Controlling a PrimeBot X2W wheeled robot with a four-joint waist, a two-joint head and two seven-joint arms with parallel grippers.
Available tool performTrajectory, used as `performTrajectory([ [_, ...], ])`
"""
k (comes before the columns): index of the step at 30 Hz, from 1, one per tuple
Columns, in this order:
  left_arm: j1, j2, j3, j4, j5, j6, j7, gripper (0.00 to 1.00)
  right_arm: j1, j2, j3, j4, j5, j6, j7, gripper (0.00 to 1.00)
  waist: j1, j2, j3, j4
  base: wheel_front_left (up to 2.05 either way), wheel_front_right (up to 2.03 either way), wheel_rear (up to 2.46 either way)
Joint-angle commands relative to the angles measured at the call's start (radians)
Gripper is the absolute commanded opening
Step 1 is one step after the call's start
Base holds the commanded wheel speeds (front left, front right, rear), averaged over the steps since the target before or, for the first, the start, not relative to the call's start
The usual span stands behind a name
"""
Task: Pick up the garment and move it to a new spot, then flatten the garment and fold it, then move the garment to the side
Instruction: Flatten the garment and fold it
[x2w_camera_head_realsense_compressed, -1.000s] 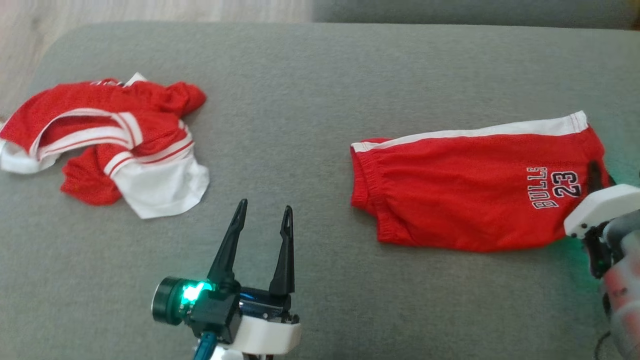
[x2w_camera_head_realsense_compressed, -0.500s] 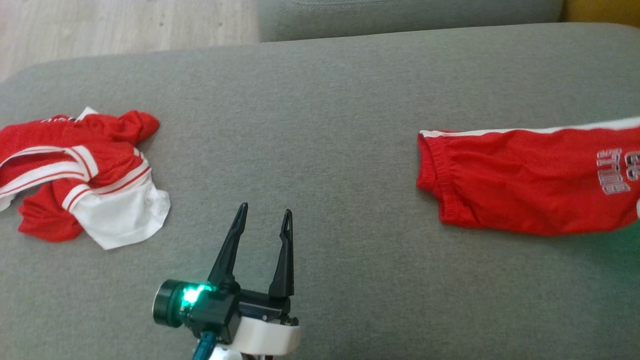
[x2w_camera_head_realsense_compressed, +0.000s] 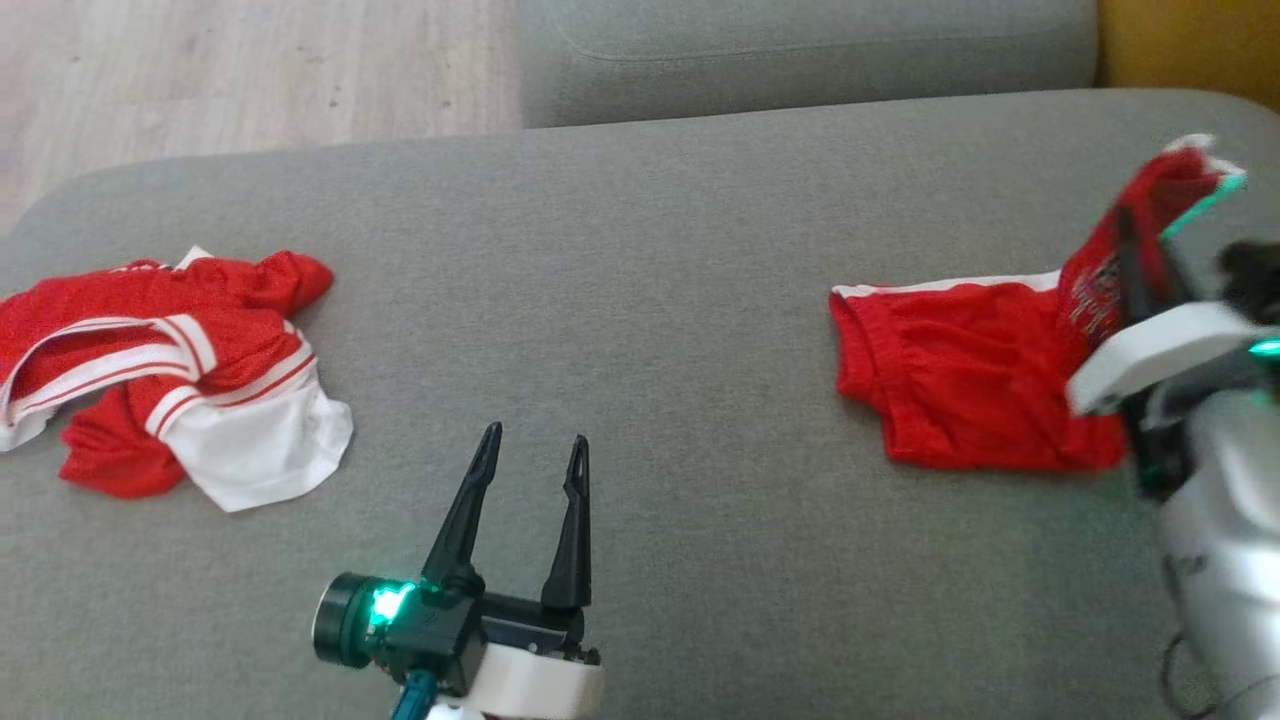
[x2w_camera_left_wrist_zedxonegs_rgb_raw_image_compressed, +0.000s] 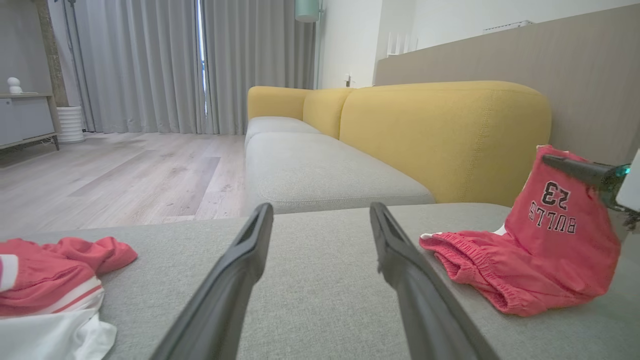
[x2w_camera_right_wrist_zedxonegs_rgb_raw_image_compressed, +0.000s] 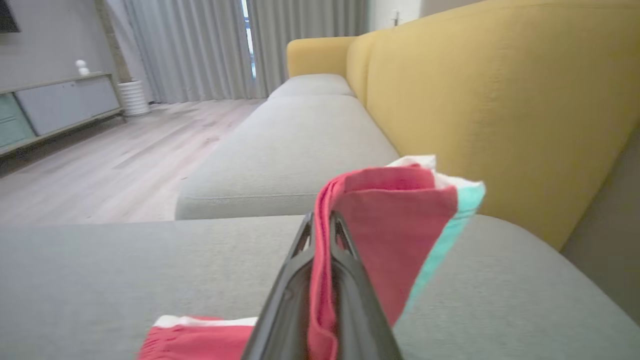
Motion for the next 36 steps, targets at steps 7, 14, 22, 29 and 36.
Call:
performTrajectory([
  [7,0.000,-0.006,0.031,-0.024,-0.010,-0.001,-0.006,1.00,0.085,0.126,0.092,-0.143,-0.008,0.007,0.026,0.00,0.0001,-0.0001,0.001,0.043,0.00,0.00,0.00],
  [14,-0.001,-0.006,0.023,-0.017,-0.018,-0.003,-0.006,1.00,0.132,0.194,0.135,-0.159,-0.013,0.007,0.025,1.00,0.0001,-0.0001,0.000,0.055,0.00,0.00,0.00],
  [22,0.034,-0.006,0.039,-0.017,-0.029,0.006,-0.006,1.00,0.271,0.172,0.157,-0.291,-0.027,0.007,-0.029,1.00,0.0001,-0.0001,-0.054,0.044,0.00,0.00,0.00],
  [29,0.099,-0.006,0.095,-0.057,-0.005,0.040,-0.006,1.00,0.517,0.140,0.085,-0.591,-0.049,0.007,-0.038,1.00,0.0001,-0.0001,-0.114,0.010,0.00,0.00,0.00],
  [36,0.176,-0.006,0.128,-0.079,0.065,0.046,-0.006,1.00,0.699,0.150,0.008,-0.712,-0.036,0.007,-0.038,1.00,0.0001,-0.0001,-0.162,-0.009,0.00,0.00,0.00],
])
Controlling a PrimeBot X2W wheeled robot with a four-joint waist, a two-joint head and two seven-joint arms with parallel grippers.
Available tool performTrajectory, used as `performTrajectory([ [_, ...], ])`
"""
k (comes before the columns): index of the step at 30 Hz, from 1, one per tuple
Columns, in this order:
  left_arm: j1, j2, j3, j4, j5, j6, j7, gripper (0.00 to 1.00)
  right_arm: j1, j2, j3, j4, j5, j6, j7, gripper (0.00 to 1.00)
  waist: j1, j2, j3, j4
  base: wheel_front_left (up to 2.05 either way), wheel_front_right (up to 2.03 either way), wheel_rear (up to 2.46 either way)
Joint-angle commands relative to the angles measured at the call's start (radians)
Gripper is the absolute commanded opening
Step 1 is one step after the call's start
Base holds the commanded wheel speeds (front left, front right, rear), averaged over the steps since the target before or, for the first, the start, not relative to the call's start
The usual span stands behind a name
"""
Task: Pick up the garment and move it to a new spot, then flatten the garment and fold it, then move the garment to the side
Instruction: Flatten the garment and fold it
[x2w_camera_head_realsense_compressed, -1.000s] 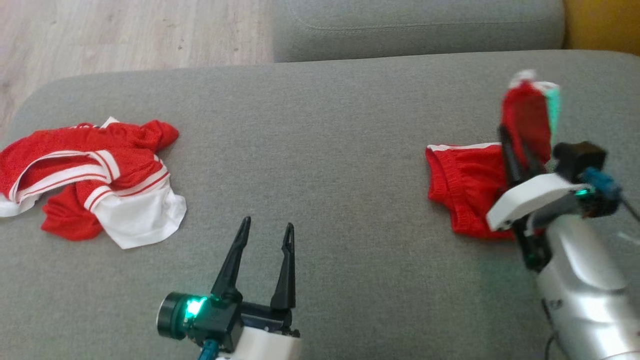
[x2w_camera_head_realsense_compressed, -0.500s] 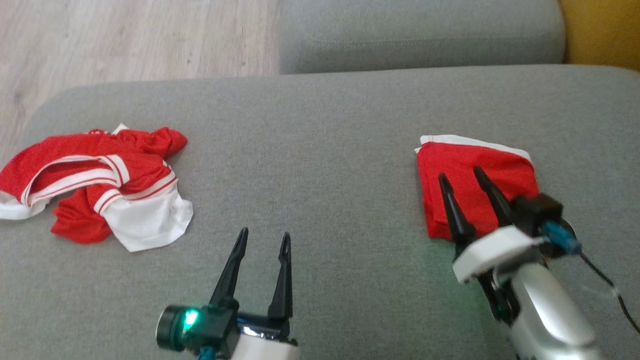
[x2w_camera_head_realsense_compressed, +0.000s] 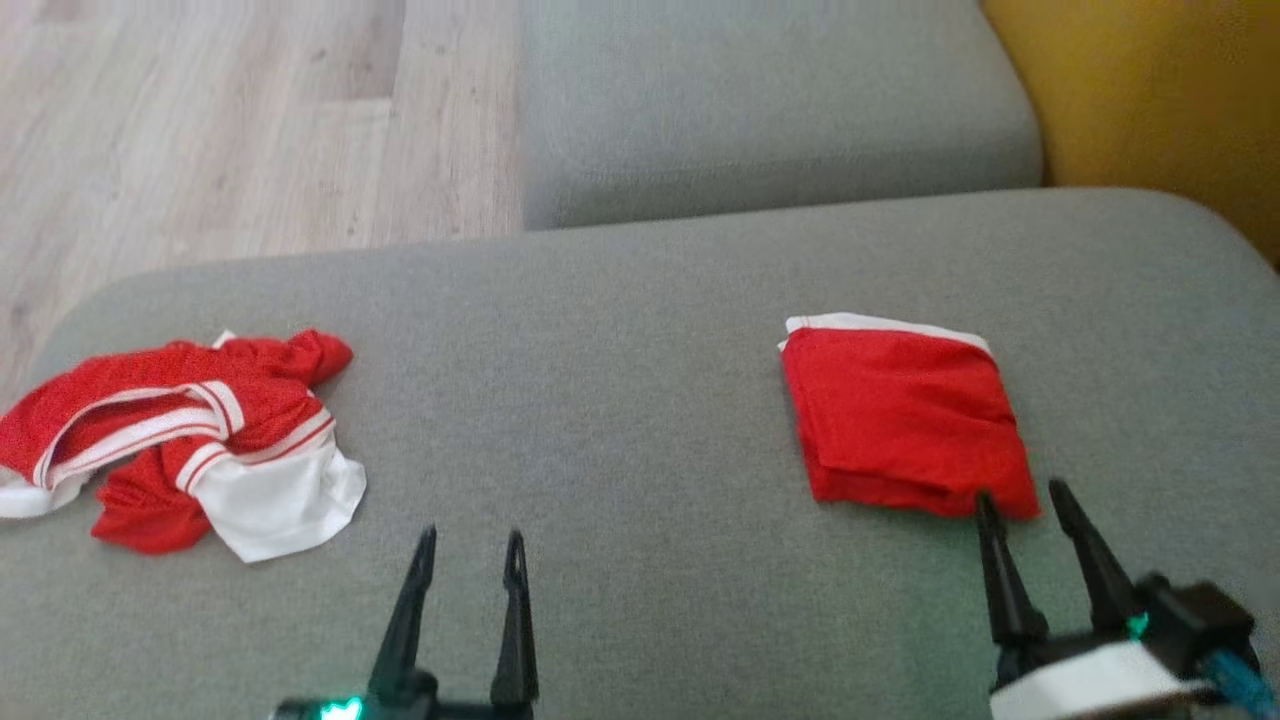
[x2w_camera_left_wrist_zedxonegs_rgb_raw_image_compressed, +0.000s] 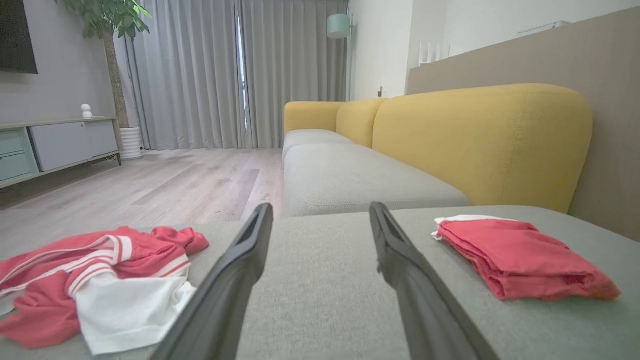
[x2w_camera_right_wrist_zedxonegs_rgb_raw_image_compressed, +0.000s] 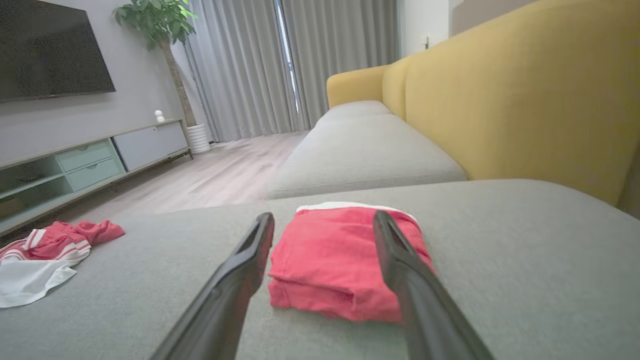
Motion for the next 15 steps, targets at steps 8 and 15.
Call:
performTrajectory([
  [8,0.060,-0.006,0.061,-0.008,0.040,-0.001,-0.006,1.00,0.064,0.003,-0.023,-0.036,-0.028,0.007,-0.012,1.00,0.0001,-0.0001,-0.050,-0.004,0.00,0.00,0.00],
  [15,0.070,-0.006,0.074,-0.008,0.036,-0.006,-0.006,1.00,0.074,0.008,-0.030,-0.029,-0.040,0.007,-0.012,1.00,0.0001,-0.0001,-0.059,0.003,0.00,0.00,0.00],
])
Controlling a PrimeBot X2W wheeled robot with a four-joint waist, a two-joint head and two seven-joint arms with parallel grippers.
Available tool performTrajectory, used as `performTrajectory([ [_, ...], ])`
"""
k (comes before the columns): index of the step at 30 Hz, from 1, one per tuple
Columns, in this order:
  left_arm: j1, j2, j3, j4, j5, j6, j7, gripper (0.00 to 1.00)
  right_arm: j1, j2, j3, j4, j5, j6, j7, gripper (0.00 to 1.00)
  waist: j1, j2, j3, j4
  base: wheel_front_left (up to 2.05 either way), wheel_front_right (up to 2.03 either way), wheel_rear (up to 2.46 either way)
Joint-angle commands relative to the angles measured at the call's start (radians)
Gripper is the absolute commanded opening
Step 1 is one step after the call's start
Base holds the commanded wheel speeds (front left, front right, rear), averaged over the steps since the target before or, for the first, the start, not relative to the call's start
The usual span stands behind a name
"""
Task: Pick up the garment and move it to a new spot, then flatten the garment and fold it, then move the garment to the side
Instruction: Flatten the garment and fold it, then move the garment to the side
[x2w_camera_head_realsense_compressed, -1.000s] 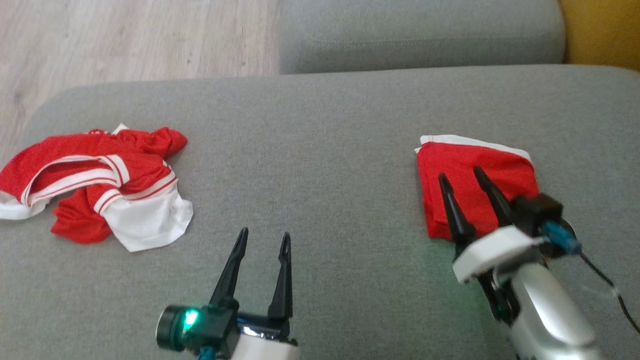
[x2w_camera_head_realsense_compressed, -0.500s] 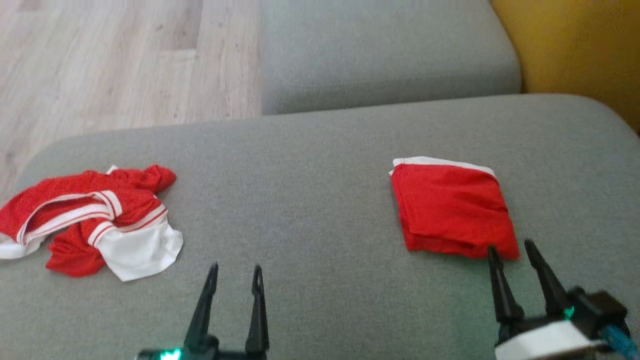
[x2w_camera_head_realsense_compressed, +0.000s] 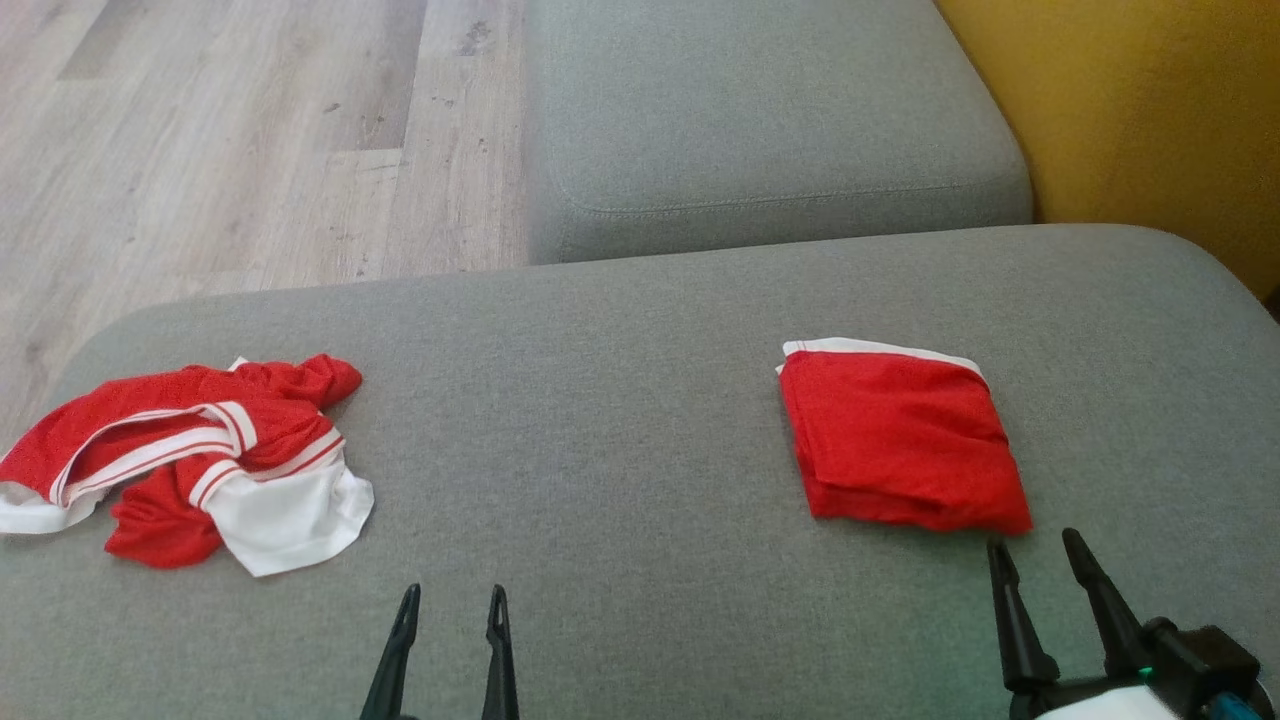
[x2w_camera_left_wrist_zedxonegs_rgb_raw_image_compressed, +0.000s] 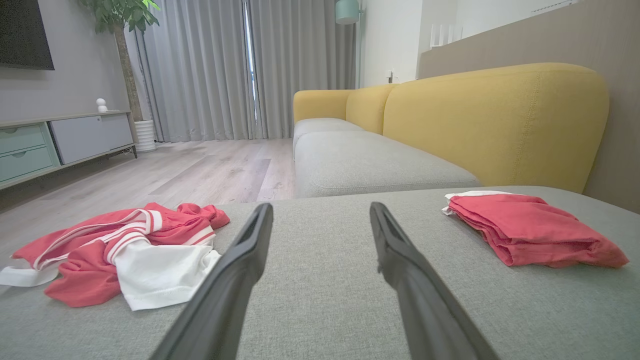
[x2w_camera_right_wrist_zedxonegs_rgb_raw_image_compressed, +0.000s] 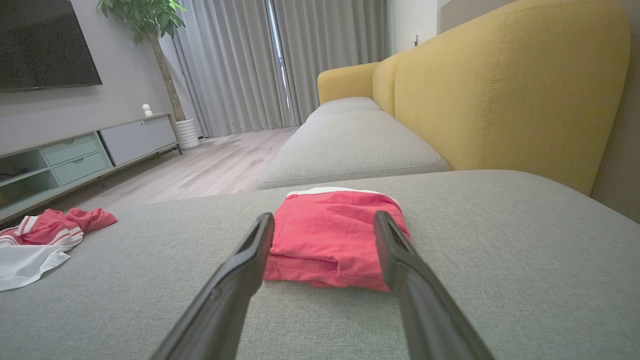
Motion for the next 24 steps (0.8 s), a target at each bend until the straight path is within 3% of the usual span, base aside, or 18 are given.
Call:
performTrajectory([
  [1,-0.030,-0.007,0.038,-0.030,0.006,-0.002,-0.006,1.00,-0.021,-0.008,0.014,-0.027,-0.010,0.007,-0.012,1.00,0.0001,-0.0001,0.000,0.000,0.00,0.00,0.00],
  [24,-0.033,-0.008,0.040,-0.041,-0.003,0.000,-0.006,1.00,-0.028,-0.013,0.033,-0.026,-0.020,0.007,-0.012,1.00,0.0001,-0.0001,0.004,0.002,0.00,0.00,0.00],
])
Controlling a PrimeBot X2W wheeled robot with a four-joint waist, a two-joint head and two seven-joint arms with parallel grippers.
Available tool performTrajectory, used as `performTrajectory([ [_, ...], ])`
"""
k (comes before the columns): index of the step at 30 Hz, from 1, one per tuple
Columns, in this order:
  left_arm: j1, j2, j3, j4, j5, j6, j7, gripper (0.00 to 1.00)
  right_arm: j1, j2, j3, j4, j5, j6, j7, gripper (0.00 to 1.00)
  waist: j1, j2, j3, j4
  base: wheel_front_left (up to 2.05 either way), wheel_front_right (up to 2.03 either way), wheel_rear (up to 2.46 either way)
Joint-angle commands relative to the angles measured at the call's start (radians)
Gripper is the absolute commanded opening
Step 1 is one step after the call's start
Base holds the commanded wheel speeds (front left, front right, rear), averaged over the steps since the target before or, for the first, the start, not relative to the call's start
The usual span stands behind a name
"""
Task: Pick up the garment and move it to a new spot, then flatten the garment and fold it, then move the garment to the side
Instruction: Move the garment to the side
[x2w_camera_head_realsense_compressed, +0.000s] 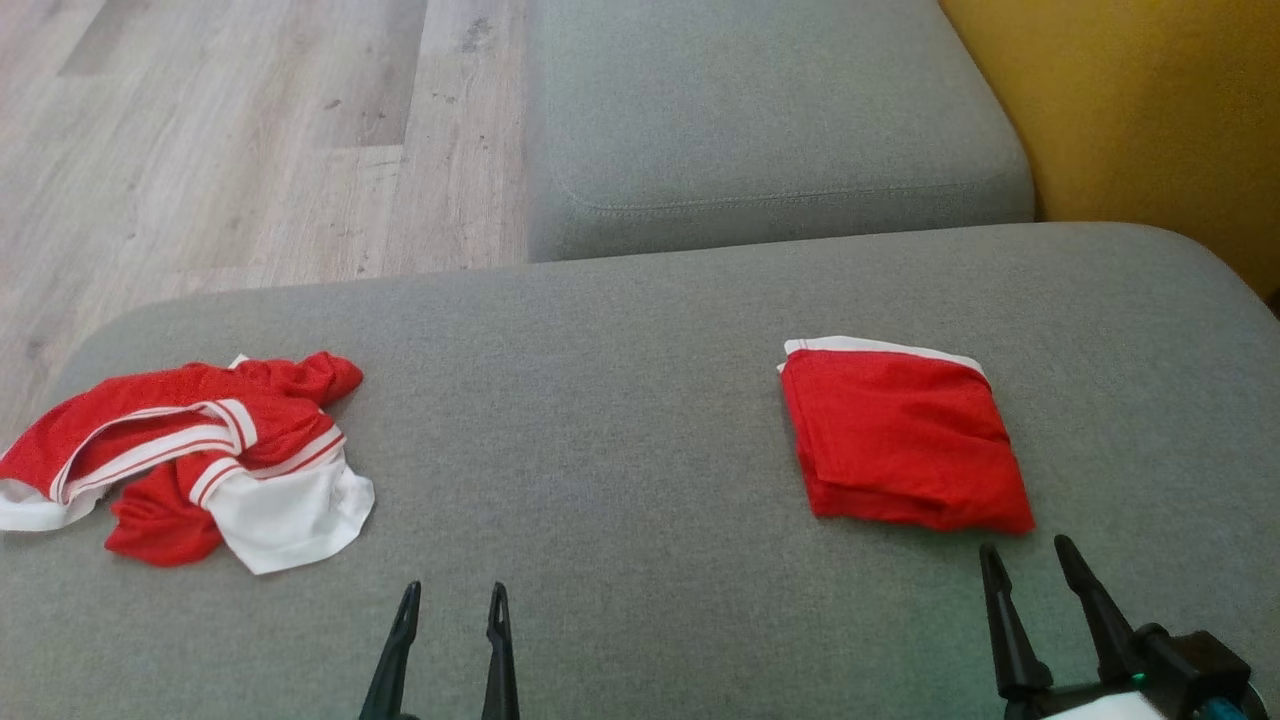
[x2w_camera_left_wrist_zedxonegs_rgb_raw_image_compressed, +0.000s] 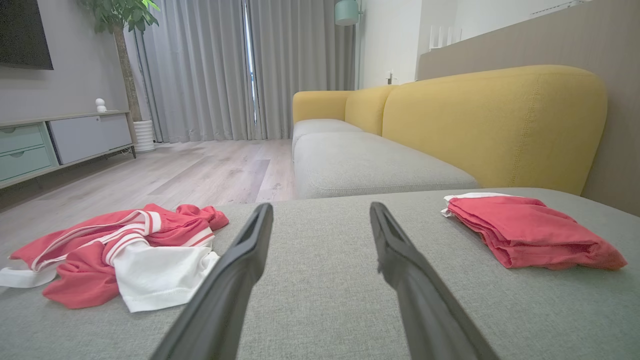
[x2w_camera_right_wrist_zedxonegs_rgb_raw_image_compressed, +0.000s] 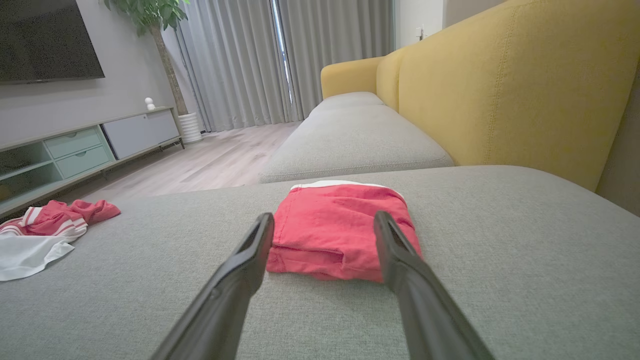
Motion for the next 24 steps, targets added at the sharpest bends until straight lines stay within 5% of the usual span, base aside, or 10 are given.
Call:
performTrajectory([
  [1,-0.034,-0.008,0.038,-0.035,-0.002,0.004,-0.006,1.00,-0.038,-0.015,0.023,-0.027,-0.010,0.007,-0.012,1.00,0.0000,0.0000,0.002,0.001,0.00,0.00,0.00],
  [14,-0.066,-0.008,0.015,-0.052,0.004,0.013,-0.006,1.00,-0.100,-0.071,0.031,-0.007,-0.047,0.007,-0.012,1.00,0.0000,0.0000,0.101,0.016,0.00,0.00,0.00],
  [24,-0.135,-0.008,-0.015,-0.052,0.016,0.018,-0.006,1.00,-0.321,-0.123,-0.036,0.216,0.060,0.007,0.060,1.00,0.0000,0.0000,0.228,0.018,0.00,0.00,0.00],
])
